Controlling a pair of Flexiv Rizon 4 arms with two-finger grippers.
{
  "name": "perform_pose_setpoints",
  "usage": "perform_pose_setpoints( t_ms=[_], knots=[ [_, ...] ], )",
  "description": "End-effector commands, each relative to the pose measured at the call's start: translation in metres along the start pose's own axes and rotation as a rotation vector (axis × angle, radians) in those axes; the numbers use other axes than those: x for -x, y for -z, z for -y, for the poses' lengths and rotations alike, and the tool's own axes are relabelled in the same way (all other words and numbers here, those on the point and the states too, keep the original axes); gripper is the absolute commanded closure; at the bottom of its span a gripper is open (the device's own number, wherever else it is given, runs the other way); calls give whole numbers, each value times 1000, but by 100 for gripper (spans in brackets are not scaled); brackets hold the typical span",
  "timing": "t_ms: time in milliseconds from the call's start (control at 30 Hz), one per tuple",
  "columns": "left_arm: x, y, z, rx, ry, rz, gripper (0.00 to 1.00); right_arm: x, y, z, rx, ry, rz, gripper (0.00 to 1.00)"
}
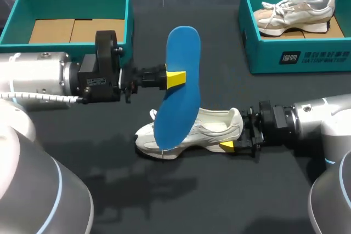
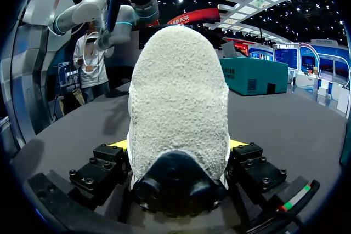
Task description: Take the shoe out of the shoebox, open the shoe tongue, remove and reinsert the insole, then place the shoe into the shoebox
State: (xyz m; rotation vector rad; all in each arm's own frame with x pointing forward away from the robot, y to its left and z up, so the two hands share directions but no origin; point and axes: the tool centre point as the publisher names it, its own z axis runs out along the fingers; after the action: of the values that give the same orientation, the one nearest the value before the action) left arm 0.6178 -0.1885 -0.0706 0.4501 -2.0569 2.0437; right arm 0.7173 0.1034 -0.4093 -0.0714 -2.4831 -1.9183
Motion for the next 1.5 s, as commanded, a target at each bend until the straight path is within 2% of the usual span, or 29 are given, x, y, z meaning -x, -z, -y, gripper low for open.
perform_pose_setpoints(
  t_ms=[33,1000,1033,1067,1100,1133,1300,1500],
  knots=[
    [-8,14,-4,-14,0,17,100,-2,-1,-1,-4,-1,1,100],
    [-14,23,-10,-30,-37,9,100,-1,0,-1,-21,5,-6,100],
    [-14,23,-10,-30,-37,9,100,0,0,-1,-26,11,-10,83],
    [-14,23,-10,-30,-37,9,100,0,0,-2,-27,14,-10,61],
    [-14,23,-10,-30,-37,9,100,0,1,-2,-29,16,-11,20],
    [-14,23,-10,-30,-37,9,100,-1,2,-1,-36,17,-12,0],
    [-14,23,-10,-30,-37,9,100,-2,10,1,-61,6,6,0],
    [-14,23,-10,-30,-37,9,100,0,24,0,-169,-37,-9,0]
  ],
)
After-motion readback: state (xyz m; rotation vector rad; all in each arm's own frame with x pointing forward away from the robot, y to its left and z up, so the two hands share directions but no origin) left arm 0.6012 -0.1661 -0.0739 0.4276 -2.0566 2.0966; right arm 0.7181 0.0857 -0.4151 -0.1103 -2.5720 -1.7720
